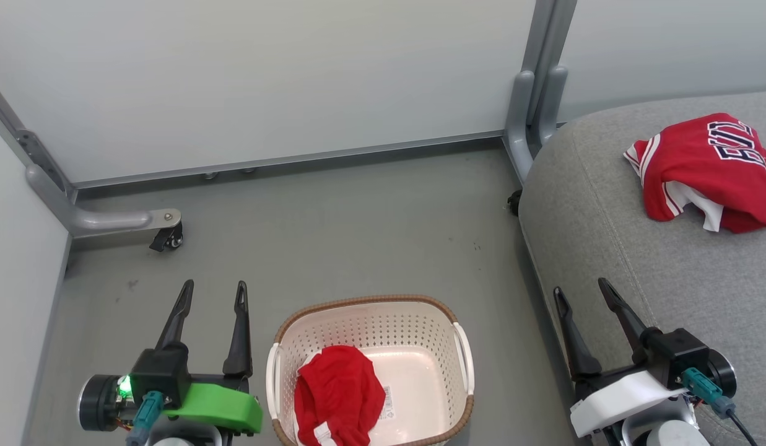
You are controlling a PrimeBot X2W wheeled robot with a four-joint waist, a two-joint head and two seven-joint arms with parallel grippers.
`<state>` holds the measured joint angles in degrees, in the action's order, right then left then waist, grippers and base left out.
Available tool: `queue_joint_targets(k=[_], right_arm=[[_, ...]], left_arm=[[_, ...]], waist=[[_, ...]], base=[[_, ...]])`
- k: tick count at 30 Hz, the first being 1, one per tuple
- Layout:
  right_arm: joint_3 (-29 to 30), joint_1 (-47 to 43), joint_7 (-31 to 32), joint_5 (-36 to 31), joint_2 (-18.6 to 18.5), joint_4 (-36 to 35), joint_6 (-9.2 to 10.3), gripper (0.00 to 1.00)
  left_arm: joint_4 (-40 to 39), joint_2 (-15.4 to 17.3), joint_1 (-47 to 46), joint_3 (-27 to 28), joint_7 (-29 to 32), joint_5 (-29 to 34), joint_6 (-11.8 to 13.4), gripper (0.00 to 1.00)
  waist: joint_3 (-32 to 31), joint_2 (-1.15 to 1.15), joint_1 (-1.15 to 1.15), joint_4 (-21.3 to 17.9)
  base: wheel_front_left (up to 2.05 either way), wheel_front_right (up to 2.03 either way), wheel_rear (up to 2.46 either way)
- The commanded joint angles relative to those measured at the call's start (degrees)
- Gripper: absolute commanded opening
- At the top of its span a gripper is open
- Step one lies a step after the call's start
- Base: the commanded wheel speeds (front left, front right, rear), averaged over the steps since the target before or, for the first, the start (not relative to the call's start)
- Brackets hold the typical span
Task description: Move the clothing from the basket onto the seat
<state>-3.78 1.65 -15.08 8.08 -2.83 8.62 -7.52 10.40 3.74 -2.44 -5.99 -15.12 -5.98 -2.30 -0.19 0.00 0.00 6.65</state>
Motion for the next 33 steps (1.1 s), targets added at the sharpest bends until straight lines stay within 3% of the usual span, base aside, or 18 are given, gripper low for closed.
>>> queue_joint_targets(k=[1, 19, 33], right_arm=[[-0.02, -0.90, -0.13, 0.19, -0.15, -0.01, 0.06, 1.00], [-0.77, 1.82, -0.13, 0.39, -0.15, -0.66, 0.06, 1.00], [-1.80, 15.71, -0.13, -0.46, -0.13, -4.51, 0.06, 1.00]], left_arm=[[0.16, -0.07, 0.46, -0.09, -0.04, 0.43, -0.15, 1.00], [1.11, -0.15, -2.39, -0.09, -0.04, 1.48, -1.23, 1.00], [9.31, 0.94, -17.84, -5.53, -0.05, 5.11, -3.75, 1.00]], waist=[[-0.02, 0.00, 0.00, -0.07], [2.43, 0.00, 0.00, -1.85], [17.21, 0.00, 0.00, -9.99]], base=[[0.00, 0.00, 0.00], [0.00, 0.00, 0.00], [0.00, 0.00, 0.00]])
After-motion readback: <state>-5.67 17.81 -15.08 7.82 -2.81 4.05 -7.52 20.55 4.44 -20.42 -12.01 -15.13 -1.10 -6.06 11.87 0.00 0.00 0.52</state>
